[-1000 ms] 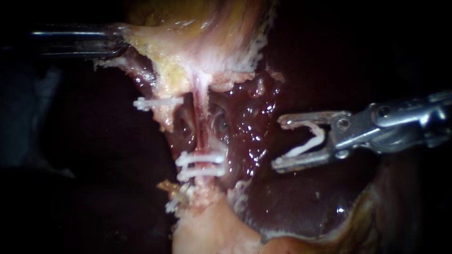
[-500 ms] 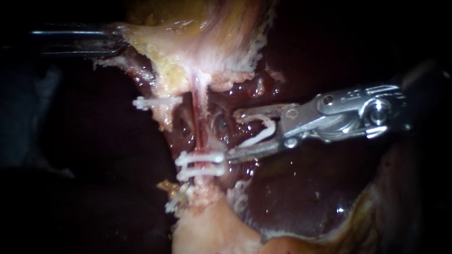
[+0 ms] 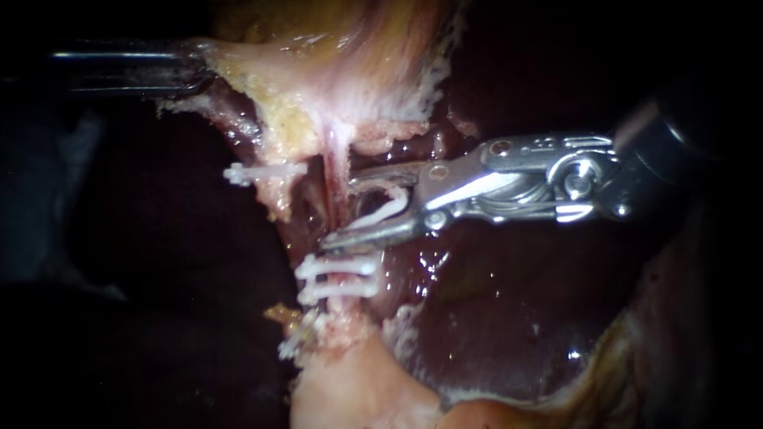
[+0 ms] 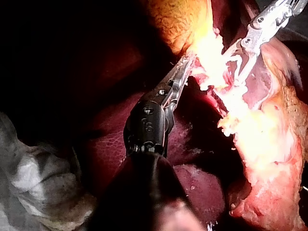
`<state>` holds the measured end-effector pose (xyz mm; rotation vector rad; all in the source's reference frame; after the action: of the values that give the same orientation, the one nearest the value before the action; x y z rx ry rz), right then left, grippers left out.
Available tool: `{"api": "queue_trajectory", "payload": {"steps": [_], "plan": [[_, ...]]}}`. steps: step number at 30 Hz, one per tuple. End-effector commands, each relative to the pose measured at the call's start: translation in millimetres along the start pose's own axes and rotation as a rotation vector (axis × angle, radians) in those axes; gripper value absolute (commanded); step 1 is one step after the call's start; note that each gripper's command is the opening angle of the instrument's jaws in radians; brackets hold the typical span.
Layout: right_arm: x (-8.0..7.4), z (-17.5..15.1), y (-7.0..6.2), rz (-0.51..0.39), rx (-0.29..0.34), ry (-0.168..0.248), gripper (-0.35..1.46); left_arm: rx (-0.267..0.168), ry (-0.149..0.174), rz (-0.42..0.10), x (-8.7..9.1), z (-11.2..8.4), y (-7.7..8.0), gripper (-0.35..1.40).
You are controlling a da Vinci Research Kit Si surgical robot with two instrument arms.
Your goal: Clipping third clip right tube
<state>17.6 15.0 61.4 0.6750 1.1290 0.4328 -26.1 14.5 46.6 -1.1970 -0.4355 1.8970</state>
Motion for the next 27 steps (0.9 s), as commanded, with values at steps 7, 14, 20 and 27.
{"api": "queue_trajectory", "payload": {"steps": [7,14,20,27], "plan": [[0.7,1.5,0.3,0.017,0.057,0.054,0.50,0.003,0.001,0.000,0.0,0.0,0.0,-0.35],[0.9,1.3,-0.5,0.039,0.149,0.135,0.50,0.003,0.001,0.000,0.0,0.0,-0.1,-0.35],[2.0,1.0,-2.5,0.036,0.237,0.197,0.50,0.005,0.001,0.000,0.0,-0.1,-0.2,-0.35],[4.0,0.5,-4.6,0.029,0.306,0.223,0.48,0.005,0.001,0.000,0.0,-0.1,-0.2,-0.35]]}}
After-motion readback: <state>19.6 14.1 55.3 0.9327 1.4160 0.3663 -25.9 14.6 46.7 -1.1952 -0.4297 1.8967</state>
